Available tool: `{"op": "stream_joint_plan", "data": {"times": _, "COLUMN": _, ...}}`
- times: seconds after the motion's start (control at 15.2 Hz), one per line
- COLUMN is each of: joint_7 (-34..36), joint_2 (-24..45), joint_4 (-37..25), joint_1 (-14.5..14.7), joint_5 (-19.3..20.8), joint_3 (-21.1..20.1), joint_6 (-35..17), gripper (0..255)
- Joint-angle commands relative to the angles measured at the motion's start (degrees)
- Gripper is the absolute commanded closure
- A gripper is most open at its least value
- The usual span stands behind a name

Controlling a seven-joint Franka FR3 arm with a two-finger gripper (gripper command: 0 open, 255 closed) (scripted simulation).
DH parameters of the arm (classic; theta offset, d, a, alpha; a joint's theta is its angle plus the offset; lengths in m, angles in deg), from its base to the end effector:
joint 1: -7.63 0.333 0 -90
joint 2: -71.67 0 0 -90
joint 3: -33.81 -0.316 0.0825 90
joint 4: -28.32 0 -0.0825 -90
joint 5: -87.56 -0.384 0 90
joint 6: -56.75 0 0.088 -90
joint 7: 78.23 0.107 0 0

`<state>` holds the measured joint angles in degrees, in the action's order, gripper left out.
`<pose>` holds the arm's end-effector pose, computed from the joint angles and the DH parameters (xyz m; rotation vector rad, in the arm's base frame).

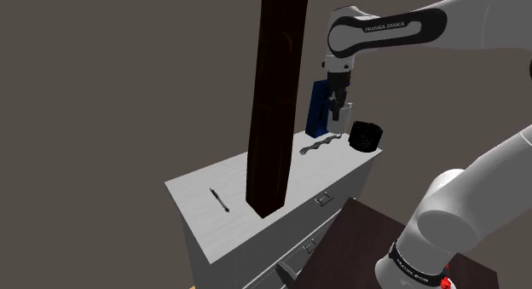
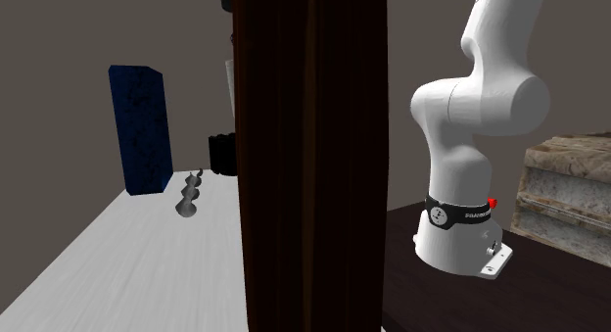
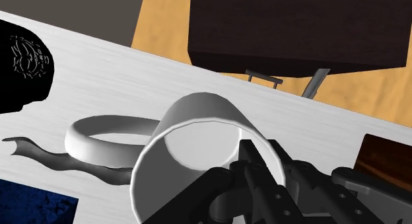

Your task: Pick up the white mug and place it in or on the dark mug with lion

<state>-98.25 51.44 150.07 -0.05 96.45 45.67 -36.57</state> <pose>0.4013 -0.1691 0.5403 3.1011 0.0725 -0.2611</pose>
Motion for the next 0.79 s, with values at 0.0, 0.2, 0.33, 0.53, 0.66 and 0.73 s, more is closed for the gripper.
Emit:
{"op": "stream_joint_plan", "data": {"times": 0.0, "joint_7": -2.63, "joint_2": 0.87, "joint_4": -1.32, "joint_1": -0.94, "joint_5": 0.79, "joint_3": 1.73, "joint_6": 0.14, "gripper": 255}}
{"op": "stream_joint_plan", "data": {"times": 0.2, "joint_7": -6.93, "joint_2": 2.57, "joint_4": -3.4, "joint_1": -2.48, "joint_5": 1.9, "joint_3": 4.64, "joint_6": -0.06, "gripper": 255}}
{"op": "stream_joint_plan", "data": {"times": 0.33, "joint_7": -9.85, "joint_2": 4.03, "joint_4": -5.1, "joint_1": -3.48, "joint_5": 2.42, "joint_3": 6.58, "joint_6": -0.23, "gripper": 255}}
{"op": "stream_joint_plan", "data": {"times": 0.53, "joint_7": -14.33, "joint_2": 6.7, "joint_4": -8.12, "joint_1": -4.93, "joint_5": 2.83, "joint_3": 9.48, "joint_6": -0.49, "gripper": 255}}
{"op": "stream_joint_plan", "data": {"times": 0.66, "joint_7": -17.4, "joint_2": 8.81, "joint_4": -10.45, "joint_1": -5.9, "joint_5": 2.8, "joint_3": 11.4, "joint_6": -0.65, "gripper": 255}}
{"op": "stream_joint_plan", "data": {"times": 0.73, "joint_7": -18.97, "joint_2": 9.97, "joint_4": -11.72, "joint_1": -6.4, "joint_5": 2.68, "joint_3": 12.35, "joint_6": -0.72, "gripper": 255}}
